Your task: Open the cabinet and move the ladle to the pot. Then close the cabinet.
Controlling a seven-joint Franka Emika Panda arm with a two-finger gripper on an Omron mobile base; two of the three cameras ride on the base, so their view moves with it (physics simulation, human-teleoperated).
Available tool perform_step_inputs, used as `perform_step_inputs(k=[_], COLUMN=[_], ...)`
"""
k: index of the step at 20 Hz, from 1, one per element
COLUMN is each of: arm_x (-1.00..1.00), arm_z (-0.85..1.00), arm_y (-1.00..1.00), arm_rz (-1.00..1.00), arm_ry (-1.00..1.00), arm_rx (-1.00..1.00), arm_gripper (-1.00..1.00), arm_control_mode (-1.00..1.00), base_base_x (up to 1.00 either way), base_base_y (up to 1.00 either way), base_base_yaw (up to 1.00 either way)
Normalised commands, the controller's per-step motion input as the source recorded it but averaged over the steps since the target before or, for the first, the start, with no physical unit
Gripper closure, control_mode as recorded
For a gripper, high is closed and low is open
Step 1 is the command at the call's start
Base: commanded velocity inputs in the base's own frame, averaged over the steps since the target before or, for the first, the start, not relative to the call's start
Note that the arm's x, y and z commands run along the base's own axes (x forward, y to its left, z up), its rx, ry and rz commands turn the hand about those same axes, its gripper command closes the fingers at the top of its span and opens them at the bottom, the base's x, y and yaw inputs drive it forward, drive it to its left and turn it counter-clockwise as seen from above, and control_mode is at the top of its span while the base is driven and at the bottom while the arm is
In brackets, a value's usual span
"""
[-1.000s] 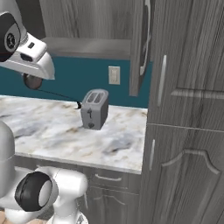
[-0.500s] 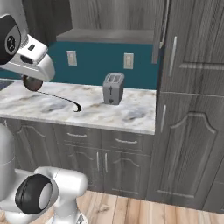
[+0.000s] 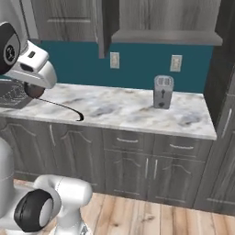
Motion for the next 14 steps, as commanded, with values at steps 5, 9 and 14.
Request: perform_step_inputs(k=[5, 9, 14], arm_x=[0.0, 0.0, 0.0], arm_z=[0.0, 0.0, 0.0], arm_y=[0.0, 0.0, 0.0], arm_rz=[0.0, 0.0, 0.0], arm_ry=[0.0, 0.0, 0.0], arm_rx=[0.0, 0.0, 0.0], arm_gripper=[1.0, 1.0, 1.0], arm_control_mode=[1.0, 1.0, 1.0], base_base_x=[0.07, 0.16, 0.03], base_base_y=[0.46, 0.24, 0.18], base_base_yaw=[0.44, 0.82, 0.88])
